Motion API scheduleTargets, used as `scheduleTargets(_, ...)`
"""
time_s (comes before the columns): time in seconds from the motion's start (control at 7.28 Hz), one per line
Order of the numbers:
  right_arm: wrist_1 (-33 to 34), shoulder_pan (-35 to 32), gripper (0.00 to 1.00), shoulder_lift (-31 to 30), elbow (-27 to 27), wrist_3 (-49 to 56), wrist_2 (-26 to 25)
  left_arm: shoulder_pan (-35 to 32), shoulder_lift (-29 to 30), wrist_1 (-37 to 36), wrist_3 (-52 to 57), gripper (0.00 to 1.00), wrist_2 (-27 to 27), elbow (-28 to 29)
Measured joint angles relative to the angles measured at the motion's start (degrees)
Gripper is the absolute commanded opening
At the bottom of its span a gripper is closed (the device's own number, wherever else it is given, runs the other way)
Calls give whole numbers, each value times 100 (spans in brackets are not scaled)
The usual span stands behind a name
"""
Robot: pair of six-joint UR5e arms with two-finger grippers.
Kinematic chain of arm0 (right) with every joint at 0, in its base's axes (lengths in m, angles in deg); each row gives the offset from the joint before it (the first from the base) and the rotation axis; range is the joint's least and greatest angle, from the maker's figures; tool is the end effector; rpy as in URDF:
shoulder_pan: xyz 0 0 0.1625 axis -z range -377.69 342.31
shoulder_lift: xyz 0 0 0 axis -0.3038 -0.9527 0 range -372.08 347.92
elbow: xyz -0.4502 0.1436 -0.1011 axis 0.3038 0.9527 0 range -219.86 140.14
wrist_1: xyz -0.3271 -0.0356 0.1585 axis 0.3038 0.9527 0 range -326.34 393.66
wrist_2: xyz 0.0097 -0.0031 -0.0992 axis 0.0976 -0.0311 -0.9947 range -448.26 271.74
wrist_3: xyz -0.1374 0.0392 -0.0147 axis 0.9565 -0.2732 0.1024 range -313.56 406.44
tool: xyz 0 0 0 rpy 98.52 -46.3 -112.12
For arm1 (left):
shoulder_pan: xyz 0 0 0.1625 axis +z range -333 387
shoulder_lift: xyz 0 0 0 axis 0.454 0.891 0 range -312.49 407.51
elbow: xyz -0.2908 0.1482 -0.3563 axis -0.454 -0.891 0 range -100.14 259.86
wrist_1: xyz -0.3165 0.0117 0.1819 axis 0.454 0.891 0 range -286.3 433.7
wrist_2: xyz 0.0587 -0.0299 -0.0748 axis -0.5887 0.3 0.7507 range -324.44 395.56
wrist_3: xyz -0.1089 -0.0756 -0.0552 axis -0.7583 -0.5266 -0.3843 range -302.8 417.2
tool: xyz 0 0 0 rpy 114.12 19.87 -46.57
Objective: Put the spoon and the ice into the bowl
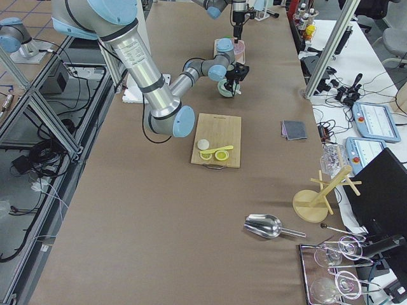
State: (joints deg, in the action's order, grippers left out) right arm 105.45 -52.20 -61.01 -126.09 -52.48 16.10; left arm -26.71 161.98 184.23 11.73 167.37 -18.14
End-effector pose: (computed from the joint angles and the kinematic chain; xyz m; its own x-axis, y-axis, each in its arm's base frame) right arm -0.5702 -0.5106 0.3174 0.4020 0.4587 0.7924 -0.4481 0.8533 -0.2666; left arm 0.3442 -0.5321 0.4046 0.4543 0.2644 -0.8507 -0.0460 0.9606 0.2740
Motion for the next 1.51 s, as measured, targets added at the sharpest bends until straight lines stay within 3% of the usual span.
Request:
scheduleTargets(0.27, 33, -761, 100, -734, -540, 1103, 1016, -197, -256, -24, 350, 98, -22, 44)
scheduleTargets(0.69, 73, -2374, 100, -2308, -1130, 3950, 2335, -890, -801, -324, 1582, 98, -23, 79)
scheduleTargets(1.1, 486, -3777, 100, -3275, -992, 6885, 2799, -1789, -1650, -704, 3199, 98, -32, 86)
scheduleTargets(1.51, 1020, -4866, 100, -3467, -200, 9424, 2853, -2425, -2691, -749, 4041, 98, -11, 92)
